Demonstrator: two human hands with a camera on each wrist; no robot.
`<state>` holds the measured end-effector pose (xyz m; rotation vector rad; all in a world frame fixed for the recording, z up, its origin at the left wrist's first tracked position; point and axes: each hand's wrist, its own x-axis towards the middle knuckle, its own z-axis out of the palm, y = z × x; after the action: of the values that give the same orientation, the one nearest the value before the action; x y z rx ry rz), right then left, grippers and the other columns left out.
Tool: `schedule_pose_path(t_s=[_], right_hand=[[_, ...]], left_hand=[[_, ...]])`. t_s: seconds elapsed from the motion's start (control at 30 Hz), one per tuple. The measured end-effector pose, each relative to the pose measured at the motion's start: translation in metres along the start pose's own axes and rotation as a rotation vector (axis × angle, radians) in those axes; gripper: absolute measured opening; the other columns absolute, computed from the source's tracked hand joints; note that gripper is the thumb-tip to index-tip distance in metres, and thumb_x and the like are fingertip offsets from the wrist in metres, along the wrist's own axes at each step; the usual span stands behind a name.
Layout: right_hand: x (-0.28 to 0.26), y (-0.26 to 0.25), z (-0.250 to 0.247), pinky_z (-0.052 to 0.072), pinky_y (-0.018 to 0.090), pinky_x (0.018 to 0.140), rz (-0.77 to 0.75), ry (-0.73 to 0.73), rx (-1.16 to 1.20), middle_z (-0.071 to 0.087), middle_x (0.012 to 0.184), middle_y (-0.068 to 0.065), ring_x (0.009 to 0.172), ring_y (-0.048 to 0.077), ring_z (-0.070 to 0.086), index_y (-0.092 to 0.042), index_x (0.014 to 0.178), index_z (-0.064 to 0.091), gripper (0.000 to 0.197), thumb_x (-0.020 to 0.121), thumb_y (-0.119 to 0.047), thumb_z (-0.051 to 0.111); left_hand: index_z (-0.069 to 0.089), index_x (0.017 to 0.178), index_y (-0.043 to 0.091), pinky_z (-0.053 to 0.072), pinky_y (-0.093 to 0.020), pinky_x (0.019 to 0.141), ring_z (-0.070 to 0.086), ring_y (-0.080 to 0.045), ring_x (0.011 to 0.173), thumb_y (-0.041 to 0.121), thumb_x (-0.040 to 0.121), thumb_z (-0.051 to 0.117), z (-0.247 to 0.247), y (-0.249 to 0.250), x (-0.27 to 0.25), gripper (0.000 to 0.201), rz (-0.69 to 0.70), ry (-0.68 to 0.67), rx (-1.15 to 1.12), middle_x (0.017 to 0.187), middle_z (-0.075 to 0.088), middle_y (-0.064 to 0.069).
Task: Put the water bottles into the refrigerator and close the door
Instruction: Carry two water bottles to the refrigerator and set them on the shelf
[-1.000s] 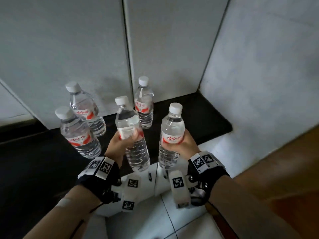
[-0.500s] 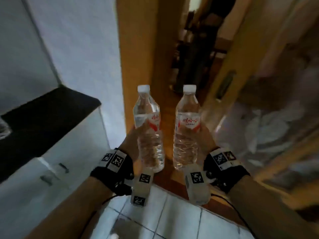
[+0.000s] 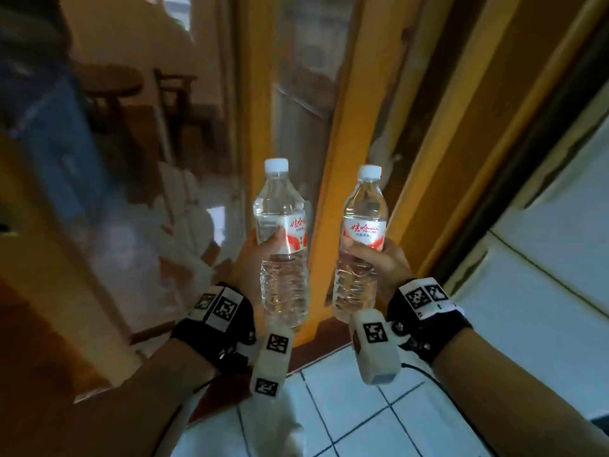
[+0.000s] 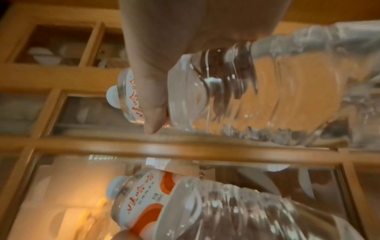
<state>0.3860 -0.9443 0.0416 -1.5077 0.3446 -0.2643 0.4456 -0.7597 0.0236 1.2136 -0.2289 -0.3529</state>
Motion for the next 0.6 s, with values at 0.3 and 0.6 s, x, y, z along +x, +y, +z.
schedule_pose_path(t_s=[0.3,0.6], right_hand=[[0.154,-0.003,-0.186,0.057,0.031,0.063,0.070,0.392,0.007,0.072,0.087,0.009,0.074,0.023,0.071,-0.010,0.097,0.065,0.051,0.054,-0.026,0.087],[0.236,-0.052,-0.356,0.055,0.046,0.082,-0.110,0.698,0.042,0.067,0.081,0.004,0.082,0.028,0.066,-0.017,0.086,0.061,0.037,0.056,-0.024,0.081]], left_hand=[[0.052,0.128,0.009,0.045,-0.052,0.095,0.061,-0.037,0.101,0.052,0.055,0.082,0.164,-0.068,0.220,0.090,-0.278,-0.336,-0.099,0.120,0.059,-0.021],[0.050,0.128,0.009,0.053,-0.038,0.075,0.063,-0.026,0.086,0.045,0.057,0.080,0.345,-0.100,0.345,0.085,-0.360,-0.577,-0.113,0.107,0.060,-0.015]])
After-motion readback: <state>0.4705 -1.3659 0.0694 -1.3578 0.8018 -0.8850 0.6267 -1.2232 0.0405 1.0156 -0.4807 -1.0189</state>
